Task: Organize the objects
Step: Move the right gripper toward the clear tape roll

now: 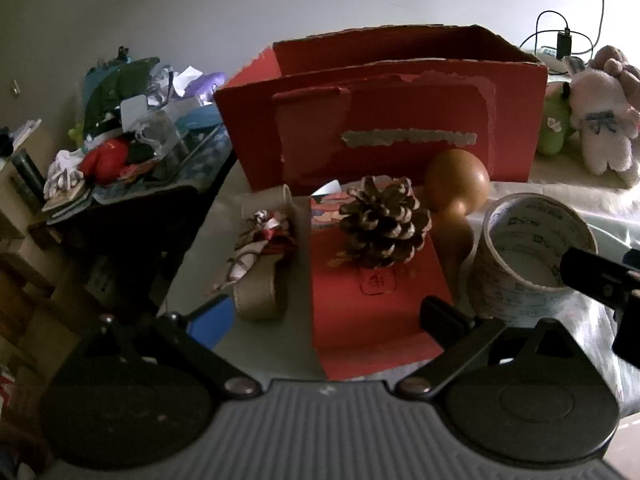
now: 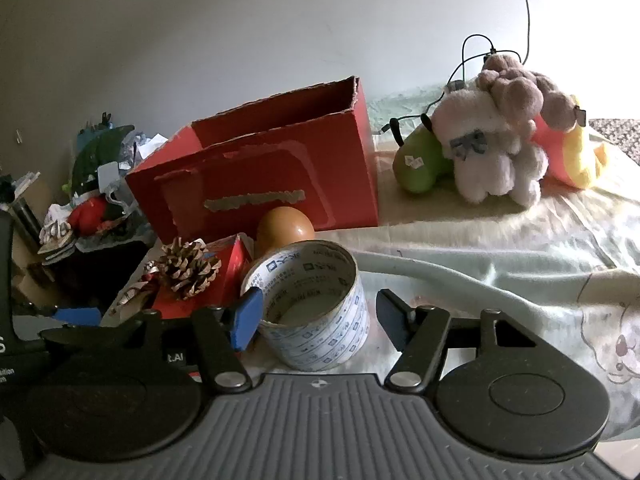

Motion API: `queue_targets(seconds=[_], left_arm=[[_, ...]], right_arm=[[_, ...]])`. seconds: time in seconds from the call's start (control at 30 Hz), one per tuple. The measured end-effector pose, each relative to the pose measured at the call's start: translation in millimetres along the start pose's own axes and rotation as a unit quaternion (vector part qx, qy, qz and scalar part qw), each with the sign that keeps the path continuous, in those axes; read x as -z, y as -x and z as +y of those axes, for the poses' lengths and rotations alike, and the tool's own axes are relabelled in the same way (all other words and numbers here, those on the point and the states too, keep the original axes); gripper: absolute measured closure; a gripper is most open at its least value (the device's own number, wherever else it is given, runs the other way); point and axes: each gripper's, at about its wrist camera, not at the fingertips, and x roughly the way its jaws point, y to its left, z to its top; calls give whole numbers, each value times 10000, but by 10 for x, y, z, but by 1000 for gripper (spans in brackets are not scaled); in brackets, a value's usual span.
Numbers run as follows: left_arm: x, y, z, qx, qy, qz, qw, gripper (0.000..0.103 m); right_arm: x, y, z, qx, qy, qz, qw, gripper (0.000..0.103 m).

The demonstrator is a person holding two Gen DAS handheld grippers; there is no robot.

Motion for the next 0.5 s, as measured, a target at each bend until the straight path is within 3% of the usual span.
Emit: queue_targets(seconds=[0.5], left_arm=[[34, 23, -25, -107, -109, -37, 9999, 3]], right_arm=[[21, 9, -72, -198, -182, 9, 9996, 45]])
